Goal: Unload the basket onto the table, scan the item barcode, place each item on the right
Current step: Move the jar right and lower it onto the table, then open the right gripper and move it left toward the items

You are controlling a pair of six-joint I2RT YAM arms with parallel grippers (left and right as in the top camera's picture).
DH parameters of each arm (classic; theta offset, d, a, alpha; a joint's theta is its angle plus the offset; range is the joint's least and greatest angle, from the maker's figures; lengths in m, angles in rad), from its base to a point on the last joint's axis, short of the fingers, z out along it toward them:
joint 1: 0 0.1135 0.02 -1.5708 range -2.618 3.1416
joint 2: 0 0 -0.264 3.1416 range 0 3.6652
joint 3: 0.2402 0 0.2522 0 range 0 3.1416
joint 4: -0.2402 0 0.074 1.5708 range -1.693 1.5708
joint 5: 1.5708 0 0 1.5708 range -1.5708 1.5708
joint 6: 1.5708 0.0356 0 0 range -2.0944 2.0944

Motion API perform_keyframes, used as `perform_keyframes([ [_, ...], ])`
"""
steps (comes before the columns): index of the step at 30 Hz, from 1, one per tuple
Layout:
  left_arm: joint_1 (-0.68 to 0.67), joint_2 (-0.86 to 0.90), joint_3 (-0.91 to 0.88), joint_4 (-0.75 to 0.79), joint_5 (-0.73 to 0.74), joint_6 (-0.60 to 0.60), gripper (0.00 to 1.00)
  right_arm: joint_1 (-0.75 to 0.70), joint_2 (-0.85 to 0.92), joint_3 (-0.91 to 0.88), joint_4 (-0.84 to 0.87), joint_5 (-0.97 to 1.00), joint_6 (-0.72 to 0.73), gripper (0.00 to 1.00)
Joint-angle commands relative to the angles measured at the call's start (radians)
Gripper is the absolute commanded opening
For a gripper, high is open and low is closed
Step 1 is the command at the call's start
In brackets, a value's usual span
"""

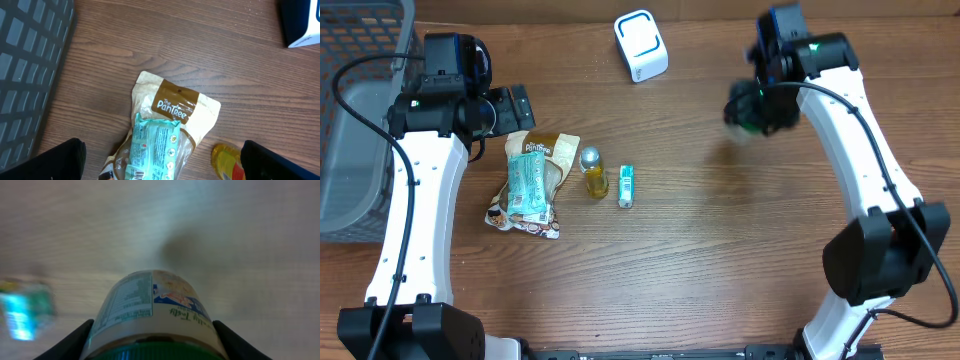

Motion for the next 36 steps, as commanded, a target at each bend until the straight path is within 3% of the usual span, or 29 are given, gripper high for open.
perform_keyframes([
  [1,0.002,0.001,0.022,-0.001,0.004,-0.006,1.0,-0.051,0.005,-0.105,-0.005,0.006,0.024,0.04],
  [13,0.002,0.002,0.022,-0.001,0.004,-0.006,1.0,-0.24,0.005,-0.341,0.092,0.053,0.101,0.12],
  [16,0.002,0.002,0.022,-0.001,0.004,-0.006,1.0,-0.262,0.005,-0.373,0.108,0.122,0.139,0.22],
  [22,0.002,0.002,0.022,-0.001,0.004,-0.006,1.0,-0.265,0.005,-0.432,0.143,0.139,0.146,0.28],
  [26,0.002,0.002,0.022,-0.001,0.004,-0.006,1.0,-0.265,0.005,-0.439,0.14,0.14,0.146,0.49],
  [31,0.002,0.002,0.022,-0.001,0.004,-0.006,1.0,-0.265,0.005,-0.439,0.139,0.14,0.145,0.95],
  [33,0.002,0.002,0.022,-0.001,0.004,-0.006,1.0,-0.265,0.005,-0.439,0.136,0.139,0.145,1.0],
  [36,0.002,0.002,0.022,-0.001,0.004,-0.006,1.0,-0.265,0.005,-0.439,0.121,0.14,0.146,1.0],
])
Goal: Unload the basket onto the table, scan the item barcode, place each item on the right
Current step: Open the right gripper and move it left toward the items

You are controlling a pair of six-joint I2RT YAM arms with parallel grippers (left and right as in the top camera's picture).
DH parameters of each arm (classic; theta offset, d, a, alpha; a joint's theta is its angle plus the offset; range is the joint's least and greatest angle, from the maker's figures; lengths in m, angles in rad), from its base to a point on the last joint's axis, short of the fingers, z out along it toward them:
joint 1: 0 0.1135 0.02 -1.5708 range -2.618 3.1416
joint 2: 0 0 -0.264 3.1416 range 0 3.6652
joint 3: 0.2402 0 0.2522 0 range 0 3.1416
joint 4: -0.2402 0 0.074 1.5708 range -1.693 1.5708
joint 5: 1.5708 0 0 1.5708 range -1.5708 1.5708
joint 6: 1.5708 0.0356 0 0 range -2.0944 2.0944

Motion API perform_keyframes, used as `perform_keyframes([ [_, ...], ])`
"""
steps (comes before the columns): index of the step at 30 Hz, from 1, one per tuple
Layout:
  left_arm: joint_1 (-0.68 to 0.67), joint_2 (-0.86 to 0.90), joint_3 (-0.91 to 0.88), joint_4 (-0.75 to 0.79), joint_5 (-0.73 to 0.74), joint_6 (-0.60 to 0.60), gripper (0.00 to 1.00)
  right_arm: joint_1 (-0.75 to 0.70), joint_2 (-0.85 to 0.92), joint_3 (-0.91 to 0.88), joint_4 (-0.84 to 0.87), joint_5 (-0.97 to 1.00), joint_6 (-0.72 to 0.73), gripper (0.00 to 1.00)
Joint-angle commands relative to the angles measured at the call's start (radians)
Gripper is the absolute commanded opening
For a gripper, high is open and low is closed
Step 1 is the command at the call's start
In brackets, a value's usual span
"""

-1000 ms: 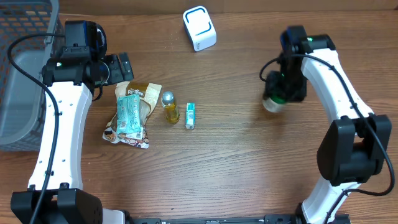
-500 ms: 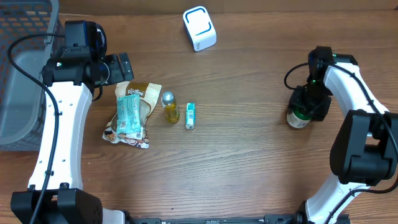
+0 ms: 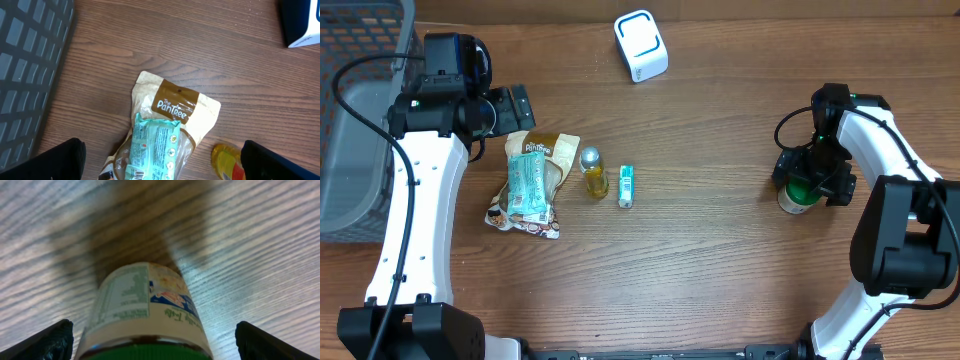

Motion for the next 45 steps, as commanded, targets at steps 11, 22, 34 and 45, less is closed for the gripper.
perform_keyframes([
  [11,0.002,0.002,0.022,-0.001,0.004,-0.006,1.0,-0.001,-0.012,-0.001,0.339,0.107,0.0,1.0],
  [22,0.002,0.002,0.022,-0.001,0.004,-0.006,0.99,0.032,-0.012,-0.002,0.592,-0.438,0.068,1.0],
  [34,0.002,0.002,0.022,-0.001,0.004,-0.006,1.0,0.32,-0.011,-0.056,0.558,-0.397,0.068,1.0],
  [45,0.002,0.002,0.022,-0.001,0.004,-0.006,0.99,0.446,-0.011,-0.064,0.455,-0.24,0.192,1.0],
])
